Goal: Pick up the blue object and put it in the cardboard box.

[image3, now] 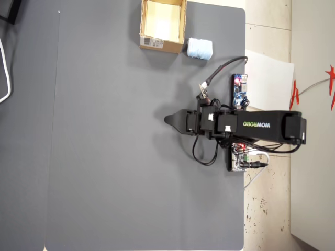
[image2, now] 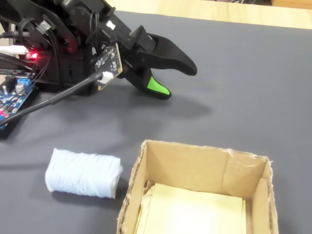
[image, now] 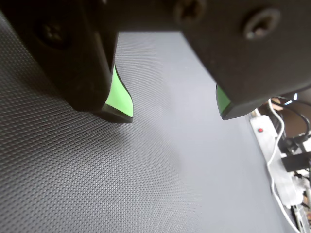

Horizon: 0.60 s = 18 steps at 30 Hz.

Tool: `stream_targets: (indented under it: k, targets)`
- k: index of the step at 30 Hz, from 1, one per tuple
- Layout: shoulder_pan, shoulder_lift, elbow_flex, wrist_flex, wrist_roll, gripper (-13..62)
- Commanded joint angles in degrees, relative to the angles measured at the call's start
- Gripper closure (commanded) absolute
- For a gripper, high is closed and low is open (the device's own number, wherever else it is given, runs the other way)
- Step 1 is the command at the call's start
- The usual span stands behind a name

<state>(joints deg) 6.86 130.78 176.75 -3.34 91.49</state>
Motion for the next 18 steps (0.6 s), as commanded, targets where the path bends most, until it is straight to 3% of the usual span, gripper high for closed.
stream_targets:
  k: [1,18]
  targets:
    - [0.18,4.39,1.93,3.78,1.58,15.7]
    - [0.09,4.39,1.93,4.13,1.67,15.7]
